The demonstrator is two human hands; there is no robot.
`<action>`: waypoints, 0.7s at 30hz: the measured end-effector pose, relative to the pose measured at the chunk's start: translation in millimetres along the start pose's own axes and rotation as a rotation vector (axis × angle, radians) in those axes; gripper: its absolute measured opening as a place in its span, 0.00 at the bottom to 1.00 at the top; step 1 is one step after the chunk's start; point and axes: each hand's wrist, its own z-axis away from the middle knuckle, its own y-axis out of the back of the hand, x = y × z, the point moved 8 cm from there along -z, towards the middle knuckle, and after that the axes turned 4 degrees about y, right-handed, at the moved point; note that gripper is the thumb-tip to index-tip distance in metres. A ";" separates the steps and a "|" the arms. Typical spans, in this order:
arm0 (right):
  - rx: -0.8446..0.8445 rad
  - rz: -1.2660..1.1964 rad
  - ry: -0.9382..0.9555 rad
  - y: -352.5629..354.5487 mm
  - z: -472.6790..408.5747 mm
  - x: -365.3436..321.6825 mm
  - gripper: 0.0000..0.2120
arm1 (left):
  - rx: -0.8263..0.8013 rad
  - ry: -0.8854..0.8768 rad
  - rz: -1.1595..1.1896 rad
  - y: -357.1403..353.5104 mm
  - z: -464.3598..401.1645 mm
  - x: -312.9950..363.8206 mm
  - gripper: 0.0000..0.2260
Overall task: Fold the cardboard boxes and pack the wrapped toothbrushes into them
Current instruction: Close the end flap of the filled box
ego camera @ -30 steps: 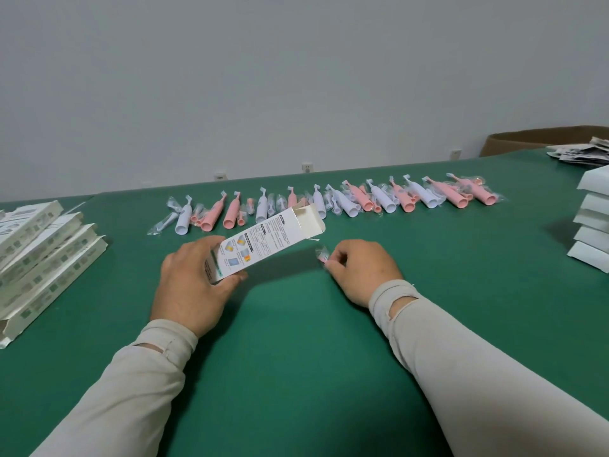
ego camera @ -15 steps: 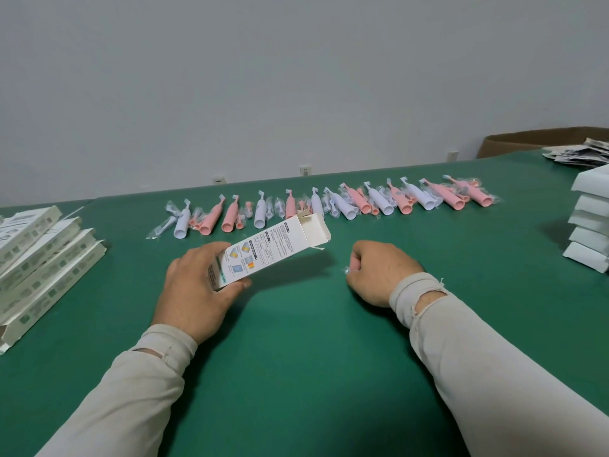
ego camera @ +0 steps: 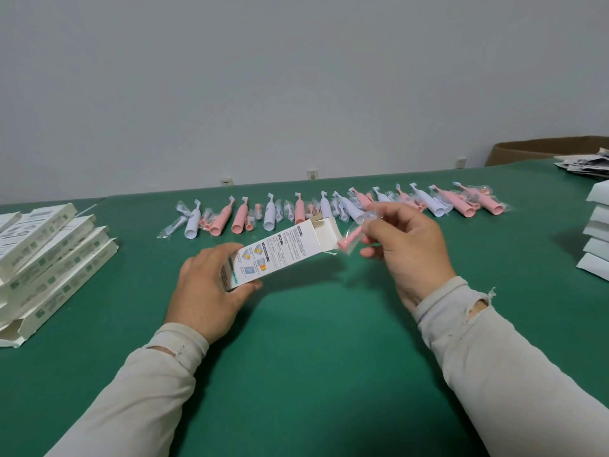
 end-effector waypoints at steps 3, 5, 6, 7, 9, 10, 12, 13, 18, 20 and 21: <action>0.106 0.071 0.132 3.9 3.1 -11.7 0.09 | 0.009 -0.015 0.004 1.5 0.8 2.2 0.24; 0.101 0.159 0.178 0.9 6.7 -14.0 0.08 | 0.006 -0.034 0.013 1.8 1.5 5.0 0.24; 0.092 0.186 0.183 -0.9 8.6 -14.0 0.07 | -0.003 -0.047 0.016 1.3 1.9 7.0 0.24; 0.084 0.207 0.184 -2.5 10.5 -13.8 0.07 | -0.014 -0.063 0.020 0.5 2.4 9.2 0.25; 0.063 0.243 0.180 -4.8 12.3 -10.4 0.07 | -0.035 -0.096 0.030 -1.3 3.7 13.7 0.25; 0.044 0.250 0.169 -6.6 12.8 -7.9 0.06 | -0.041 -0.112 0.033 -2.1 4.3 15.6 0.25; -0.013 0.299 0.165 -11.4 13.2 -3.3 0.02 | -0.050 -0.128 0.034 -3.8 5.2 17.5 0.26; -0.045 0.357 0.189 -15.1 14.5 -4.6 0.01 | -0.055 -0.128 0.032 -4.2 5.3 17.2 0.26; -0.038 0.476 0.229 -18.8 17.9 -8.8 0.09 | -0.064 -0.118 0.014 -4.3 4.7 14.8 0.27; -0.015 0.404 0.168 -15.7 16.8 -4.1 0.08 | -0.071 -0.127 0.008 -5.2 5.5 16.4 0.27; -0.014 0.394 0.151 -16.0 16.7 -3.5 0.08 | -0.075 -0.131 0.004 -5.8 5.9 17.2 0.27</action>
